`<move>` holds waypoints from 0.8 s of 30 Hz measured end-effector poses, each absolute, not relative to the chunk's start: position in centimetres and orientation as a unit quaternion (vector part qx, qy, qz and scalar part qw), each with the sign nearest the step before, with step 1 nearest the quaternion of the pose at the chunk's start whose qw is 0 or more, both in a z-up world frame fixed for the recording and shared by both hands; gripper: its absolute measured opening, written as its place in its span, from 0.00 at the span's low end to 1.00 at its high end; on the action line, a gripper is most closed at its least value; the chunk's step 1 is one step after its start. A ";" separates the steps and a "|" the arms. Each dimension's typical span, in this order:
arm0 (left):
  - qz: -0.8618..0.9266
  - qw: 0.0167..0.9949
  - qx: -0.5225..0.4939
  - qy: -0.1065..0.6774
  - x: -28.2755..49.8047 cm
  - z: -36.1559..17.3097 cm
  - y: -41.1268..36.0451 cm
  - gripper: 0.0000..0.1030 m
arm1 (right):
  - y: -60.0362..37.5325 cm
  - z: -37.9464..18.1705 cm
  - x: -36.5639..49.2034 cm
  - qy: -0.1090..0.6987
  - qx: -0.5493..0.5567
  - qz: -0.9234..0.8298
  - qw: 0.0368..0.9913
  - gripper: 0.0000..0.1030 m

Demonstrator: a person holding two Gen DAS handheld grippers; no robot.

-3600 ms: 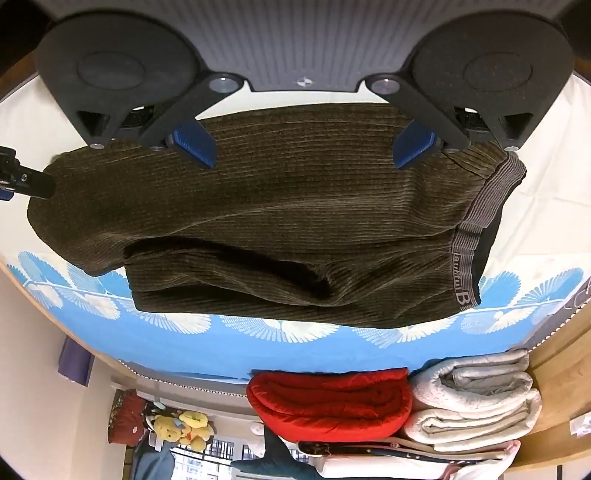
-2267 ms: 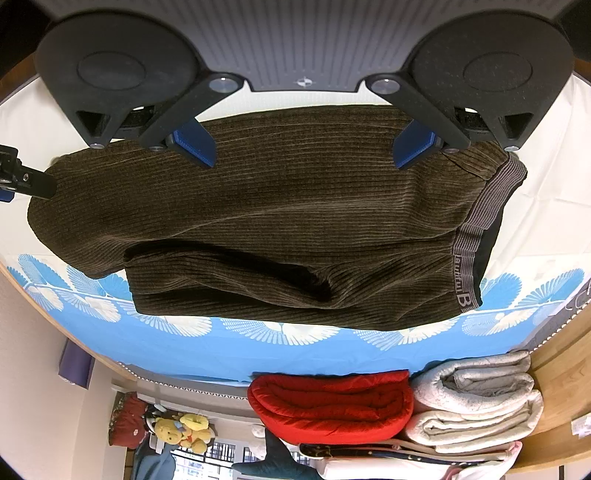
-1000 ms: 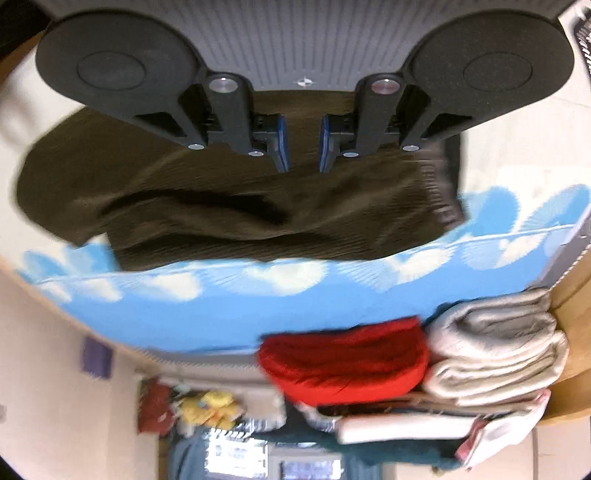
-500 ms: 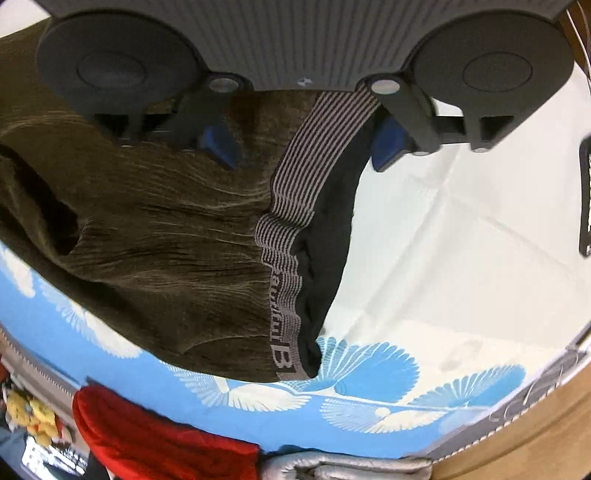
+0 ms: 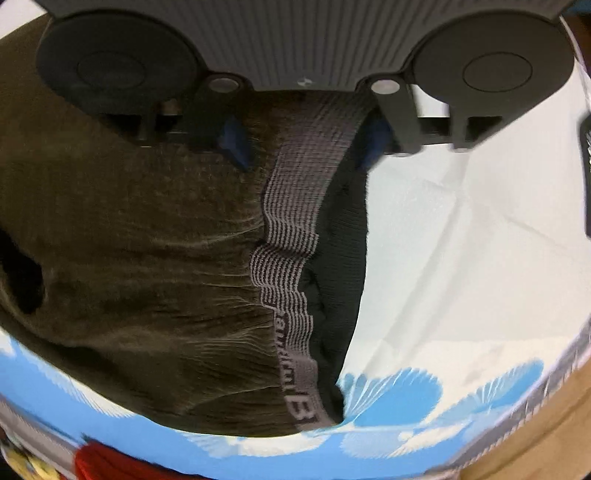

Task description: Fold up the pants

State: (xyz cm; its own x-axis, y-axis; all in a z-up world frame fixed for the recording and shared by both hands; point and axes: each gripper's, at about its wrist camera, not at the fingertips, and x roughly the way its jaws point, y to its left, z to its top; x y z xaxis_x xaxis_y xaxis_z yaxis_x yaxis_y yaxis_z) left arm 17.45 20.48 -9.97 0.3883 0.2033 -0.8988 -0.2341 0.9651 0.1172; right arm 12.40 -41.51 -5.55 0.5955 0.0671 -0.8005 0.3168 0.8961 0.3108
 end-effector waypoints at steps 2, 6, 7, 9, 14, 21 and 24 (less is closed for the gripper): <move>0.114 0.838 -0.004 0.534 17.0 -9.9 20.0 0.44 | -42.5 -4.7 11.6 0.417 0.229 -0.088 0.875 0.09; 0.027 0.847 0.009 0.531 16.1 -9.5 17.5 0.31 | -44.4 -3.0 9.3 0.370 0.219 -0.178 0.885 0.08; 0.001 0.851 0.024 0.525 15.7 -9.4 16.6 0.28 | -44.6 -2.6 8.9 0.360 0.208 -0.201 0.887 0.08; -0.032 0.854 0.063 0.515 15.0 -9.3 14.9 0.26 | -44.8 -2.2 8.3 0.352 0.192 -0.237 0.885 0.08; -0.004 0.840 0.103 0.533 14.3 -10.1 15.4 0.19 | -44.9 -3.3 8.3 0.383 0.200 -0.233 0.871 0.08; 0.036 0.831 0.118 0.543 14.6 -9.8 16.4 0.20 | -41.6 -3.8 9.9 0.417 0.157 -0.158 0.881 0.09; 0.034 0.828 0.143 0.541 14.4 -10.0 14.8 0.28 | -41.9 -4.0 10.2 0.428 0.161 -0.152 0.876 0.14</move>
State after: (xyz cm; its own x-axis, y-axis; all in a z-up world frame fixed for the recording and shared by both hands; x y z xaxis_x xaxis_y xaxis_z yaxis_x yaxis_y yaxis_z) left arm 14.42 14.85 -9.95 0.4129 0.2109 -0.8860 0.0984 0.9568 0.2736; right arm 10.18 -41.89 -4.00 0.5870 -0.1283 -0.7994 0.4035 0.9023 0.1516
